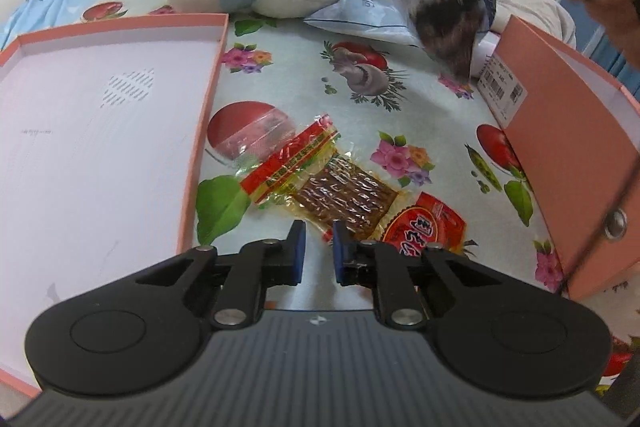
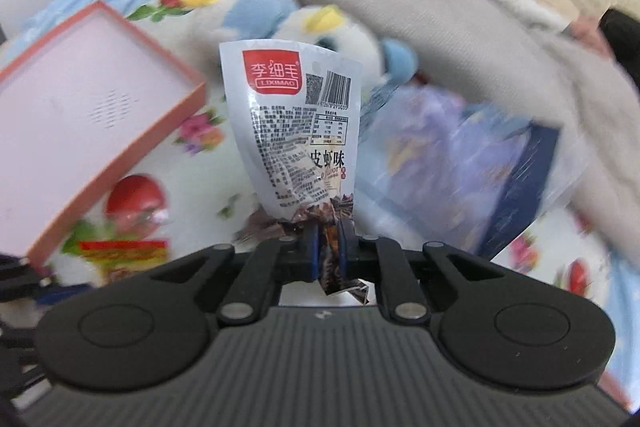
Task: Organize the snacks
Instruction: 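Lift the white bag with the right tool while the left tool reaches the jerky strip packet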
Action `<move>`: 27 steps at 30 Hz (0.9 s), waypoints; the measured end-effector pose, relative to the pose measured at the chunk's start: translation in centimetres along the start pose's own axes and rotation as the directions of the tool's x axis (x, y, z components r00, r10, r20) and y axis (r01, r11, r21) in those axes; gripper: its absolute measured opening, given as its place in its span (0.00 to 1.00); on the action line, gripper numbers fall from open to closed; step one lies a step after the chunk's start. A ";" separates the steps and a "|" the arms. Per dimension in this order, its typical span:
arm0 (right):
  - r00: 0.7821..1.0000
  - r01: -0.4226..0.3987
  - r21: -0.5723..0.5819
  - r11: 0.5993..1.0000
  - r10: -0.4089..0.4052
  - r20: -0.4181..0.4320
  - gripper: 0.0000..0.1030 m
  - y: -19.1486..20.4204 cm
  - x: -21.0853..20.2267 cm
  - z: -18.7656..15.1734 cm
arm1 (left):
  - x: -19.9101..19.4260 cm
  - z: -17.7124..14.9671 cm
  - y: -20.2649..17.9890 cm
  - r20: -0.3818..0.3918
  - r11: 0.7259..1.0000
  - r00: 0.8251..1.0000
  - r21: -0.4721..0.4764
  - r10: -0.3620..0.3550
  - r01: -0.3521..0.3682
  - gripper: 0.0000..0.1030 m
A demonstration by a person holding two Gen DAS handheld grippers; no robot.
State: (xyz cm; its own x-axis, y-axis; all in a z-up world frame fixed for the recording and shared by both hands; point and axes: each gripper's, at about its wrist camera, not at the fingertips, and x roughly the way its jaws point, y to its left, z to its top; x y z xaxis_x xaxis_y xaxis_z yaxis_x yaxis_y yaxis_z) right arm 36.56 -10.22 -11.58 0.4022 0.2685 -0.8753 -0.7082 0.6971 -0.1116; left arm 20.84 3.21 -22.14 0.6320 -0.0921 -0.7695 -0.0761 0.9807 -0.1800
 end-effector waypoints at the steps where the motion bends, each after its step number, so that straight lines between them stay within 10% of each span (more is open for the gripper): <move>1: 1.000 -0.015 0.009 1.000 0.015 -0.019 0.12 0.4 0.5 -0.6 | -0.1 0.0 0.2 -0.001 1.000 1.000 -0.015 -0.006 0.006 0.16; 9: 0.990 -0.092 0.061 0.994 0.098 -0.102 0.12 2.3 3.6 -4.3 | 0.0 0.1 2.3 -0.009 0.982 0.997 -0.176 -0.071 0.069 0.19; 14: 0.992 -0.084 0.038 0.996 0.088 -0.094 0.12 3.2 3.8 -4.9 | 0.7 0.4 2.2 0.008 0.964 0.990 -0.228 -0.140 0.138 0.46; 27: 0.983 -0.119 0.038 0.992 0.124 -0.136 0.13 5.1 3.1 -6.2 | 3.1 0.6 4.8 0.071 0.790 0.931 -0.507 -0.359 0.344 0.53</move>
State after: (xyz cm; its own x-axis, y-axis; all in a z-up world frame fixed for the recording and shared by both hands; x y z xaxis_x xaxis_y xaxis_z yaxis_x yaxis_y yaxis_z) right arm 30.61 -9.94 -17.74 0.2292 0.2600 -0.9380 -0.7285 0.6850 0.0119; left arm 22.94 7.70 -25.01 0.6704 -0.4254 -0.6079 -0.2341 0.6562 -0.7173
